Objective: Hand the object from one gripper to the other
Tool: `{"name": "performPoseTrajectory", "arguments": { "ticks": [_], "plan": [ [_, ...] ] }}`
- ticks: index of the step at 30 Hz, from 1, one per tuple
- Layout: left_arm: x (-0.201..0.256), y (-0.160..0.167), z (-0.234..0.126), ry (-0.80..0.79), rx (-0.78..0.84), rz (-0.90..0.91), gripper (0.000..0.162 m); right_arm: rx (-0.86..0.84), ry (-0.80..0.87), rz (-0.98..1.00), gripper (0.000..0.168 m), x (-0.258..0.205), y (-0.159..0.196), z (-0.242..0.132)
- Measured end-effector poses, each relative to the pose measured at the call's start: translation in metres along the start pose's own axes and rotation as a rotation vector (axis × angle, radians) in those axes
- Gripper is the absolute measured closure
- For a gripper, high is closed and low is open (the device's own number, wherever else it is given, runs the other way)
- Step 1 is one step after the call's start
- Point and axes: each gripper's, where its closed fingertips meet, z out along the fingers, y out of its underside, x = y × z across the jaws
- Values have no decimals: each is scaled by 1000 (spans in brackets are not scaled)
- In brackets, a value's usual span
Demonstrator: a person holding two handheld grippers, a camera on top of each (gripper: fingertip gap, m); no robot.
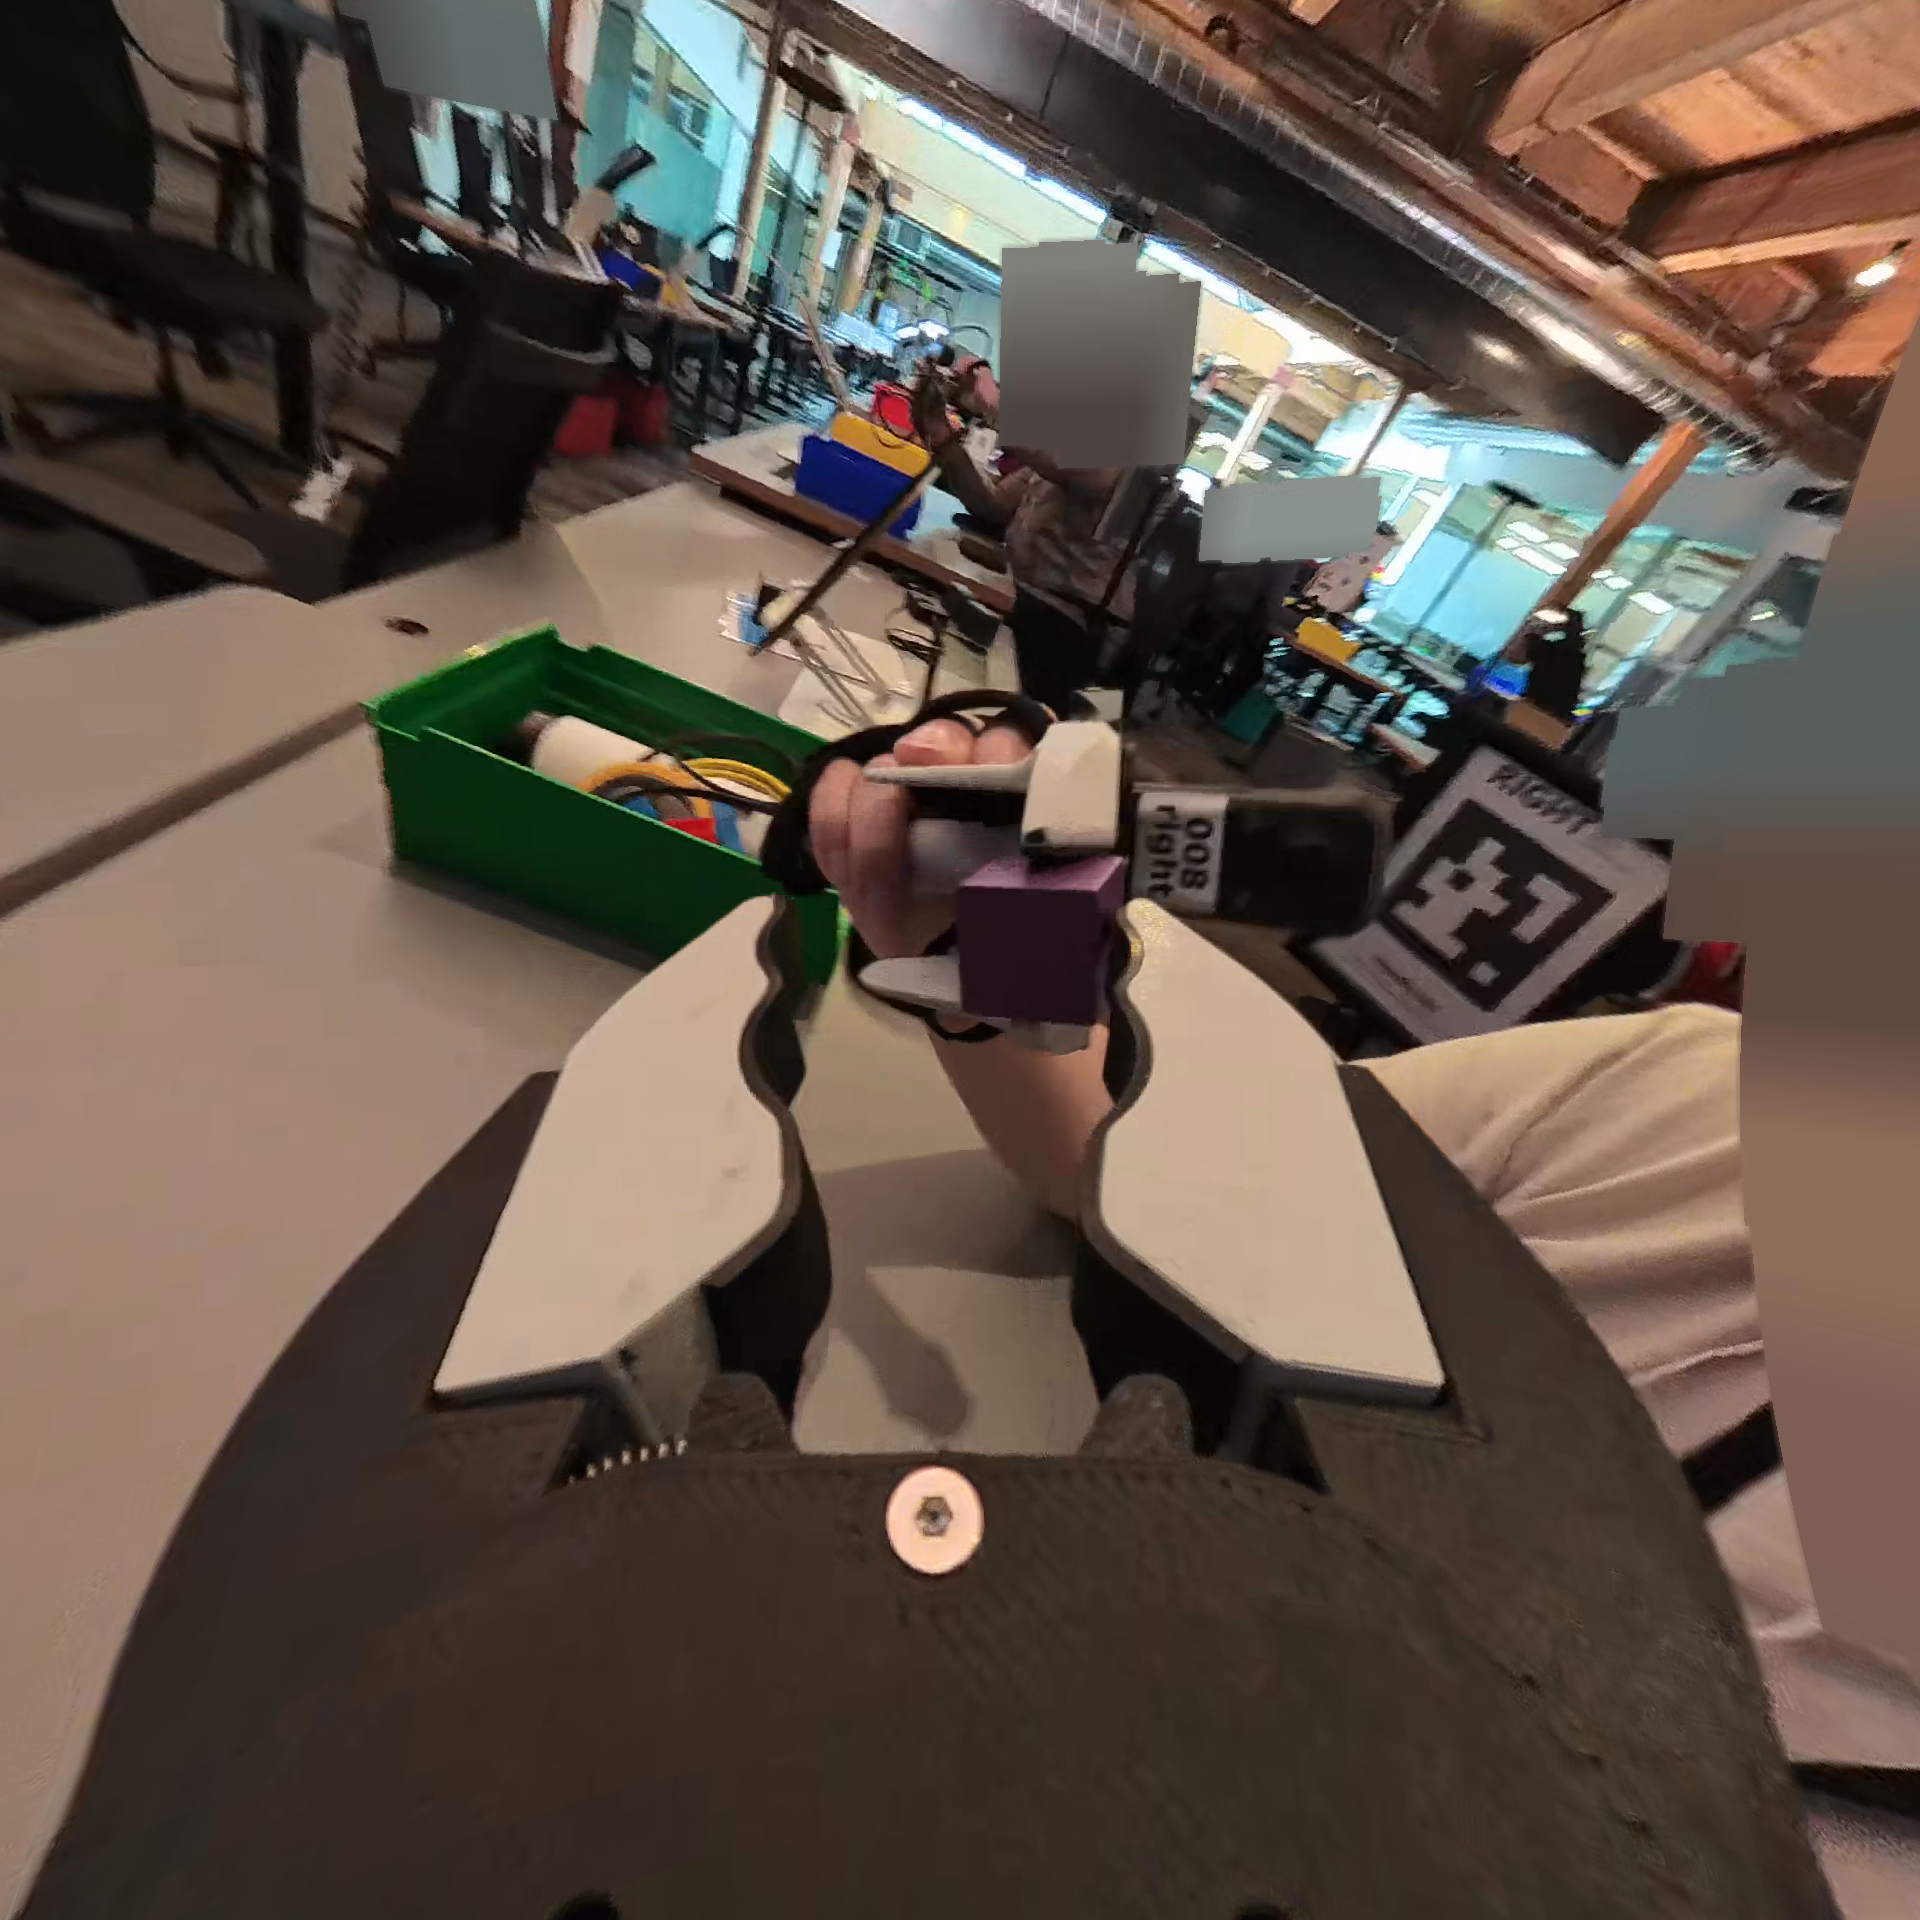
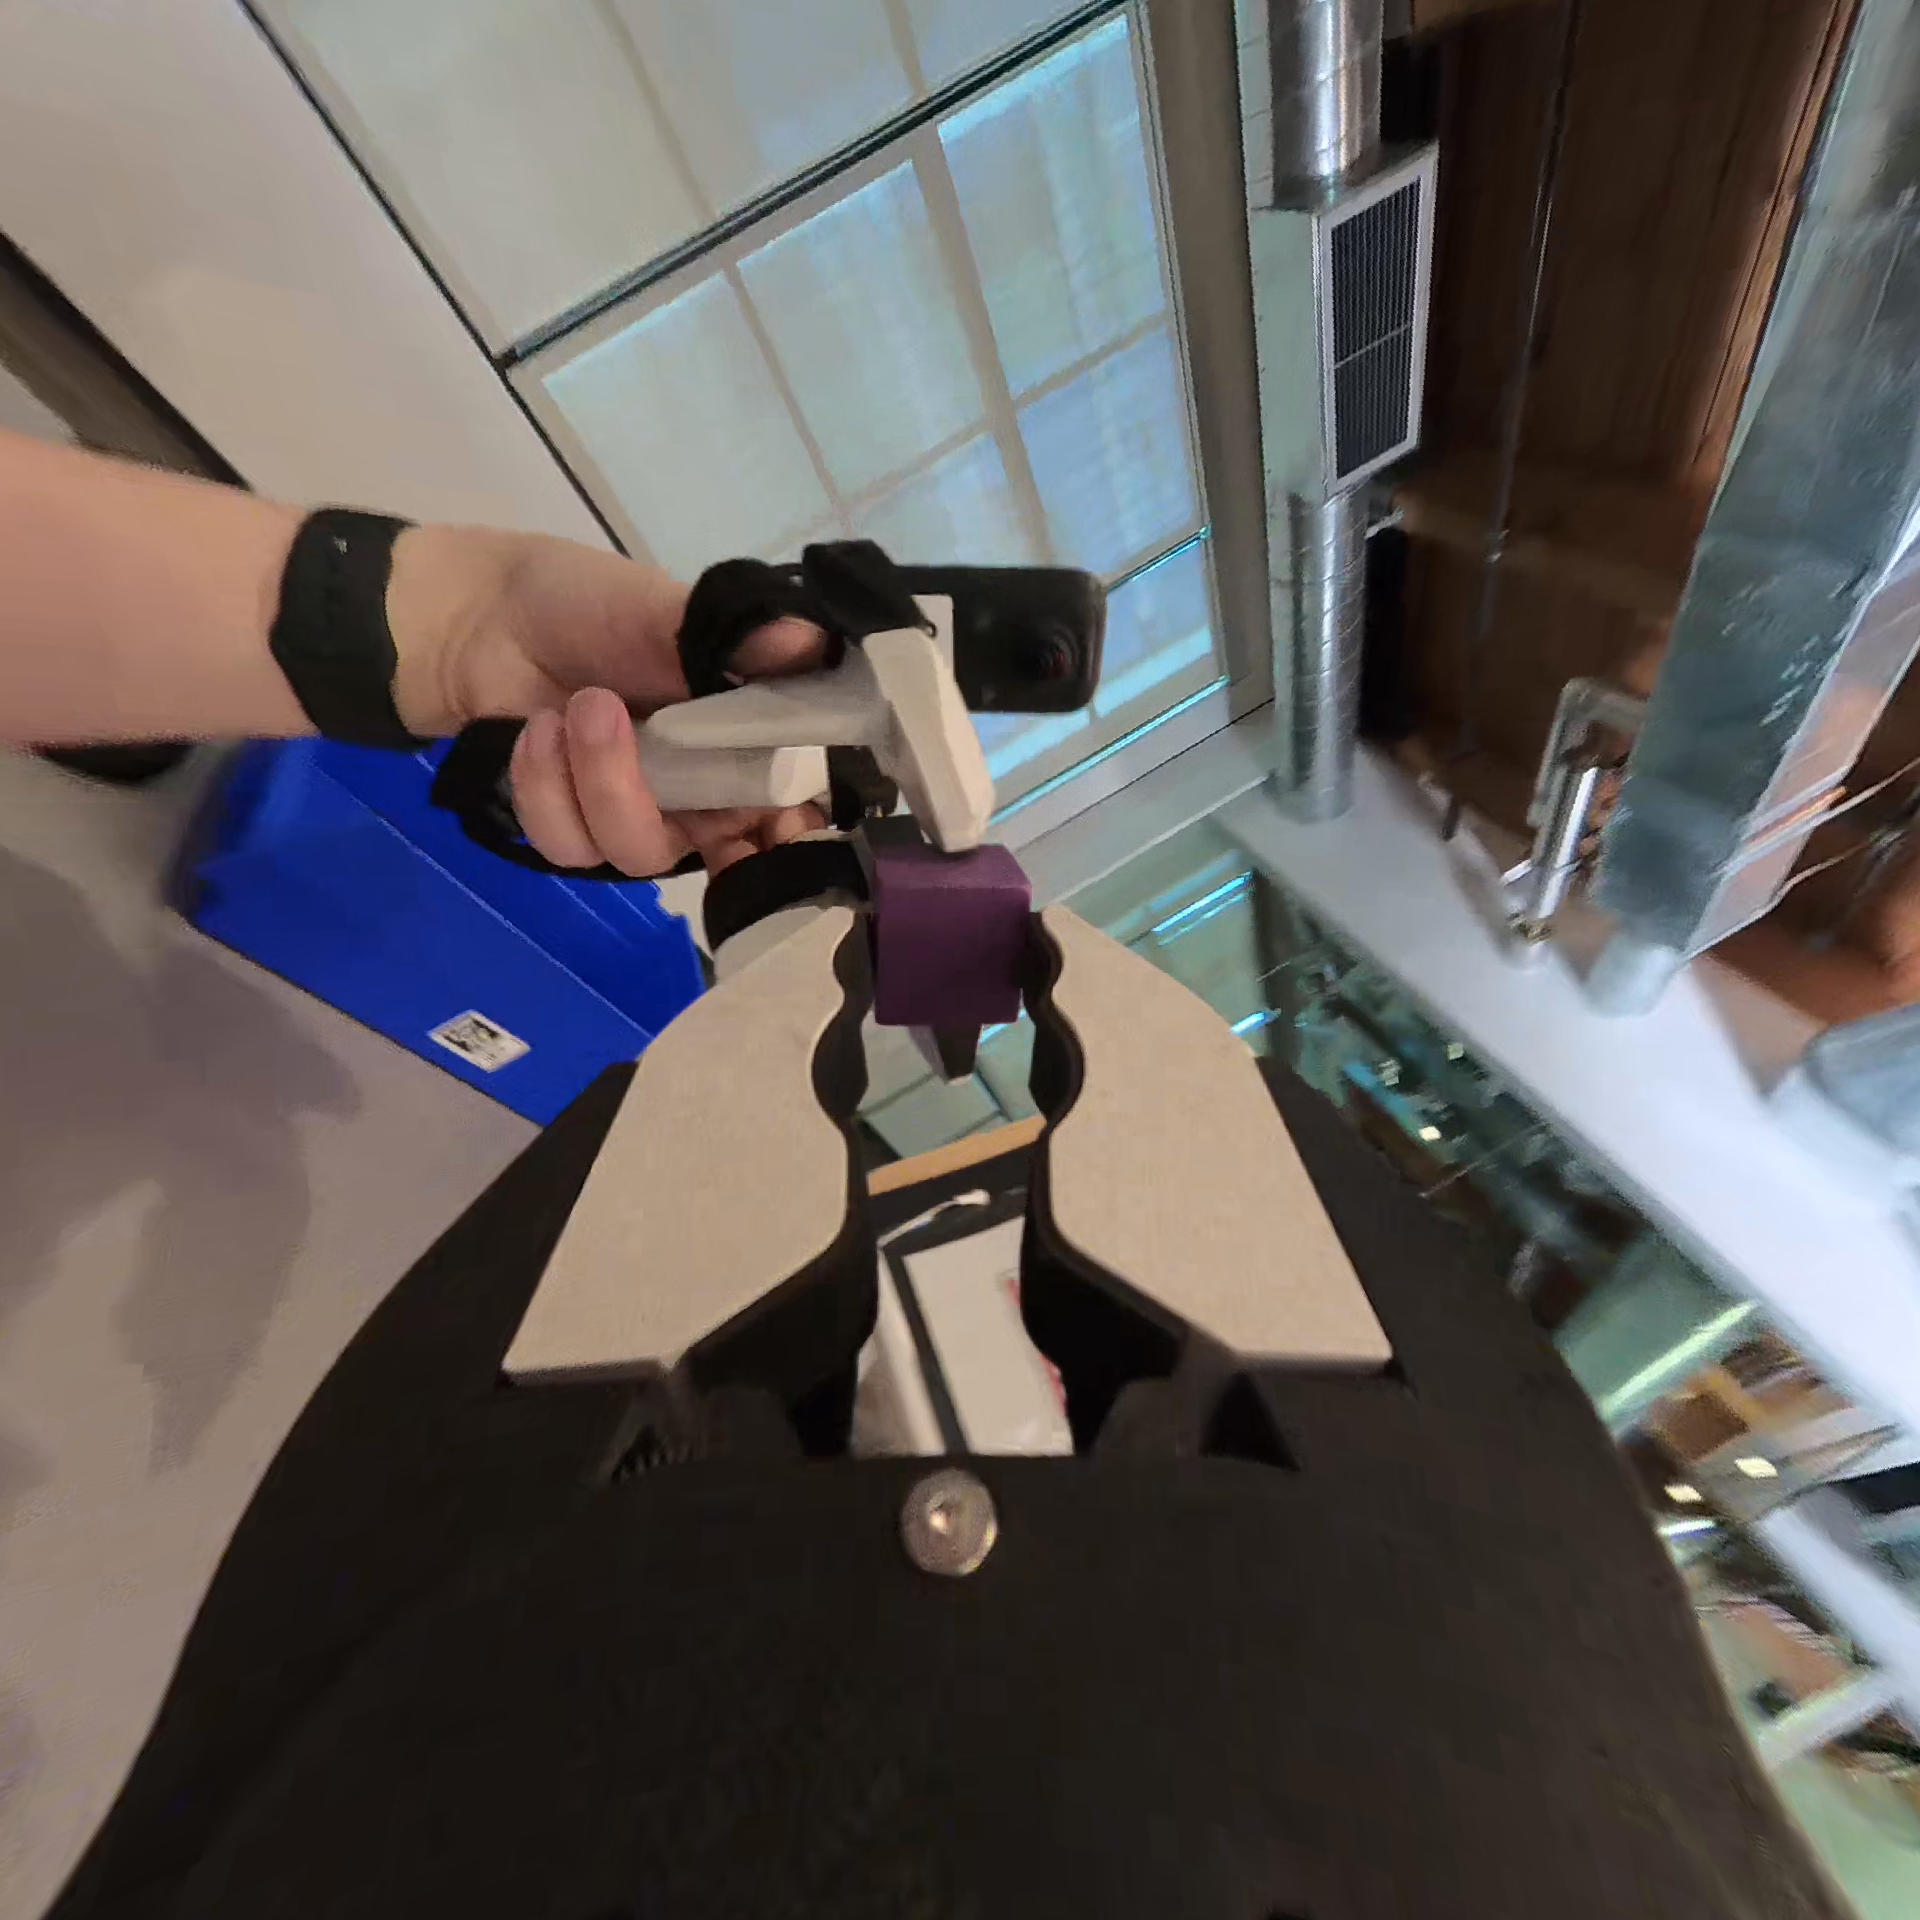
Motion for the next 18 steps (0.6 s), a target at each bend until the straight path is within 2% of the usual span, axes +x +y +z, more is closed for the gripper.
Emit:
{"name": "performPoseTrajectory", "arguments": {
  "ticks": [4, 8, 11, 14, 18],
  "plan": [
    [14, 10, 5, 151, -67, -66, 120, -37, 42, -158, 140, -1, 3, 1],
    [7, 10, 4, 99, -65, 17, 134, -65, 64, -179, 140, 0, 10, 3],
    [-5, -6, -1, -19, 22, 124, 135, -118, 100, -129, 136, 9, 22, 0],
    [-26, -21, -12, -247, 90, 361, 134, -132, 124, 142, 135, 24, 35, -7],
    [-45, -30, -19, -573, 87, 820, 134, -160, 56, 890, 133, 37, 57, -7]
  ]
}}
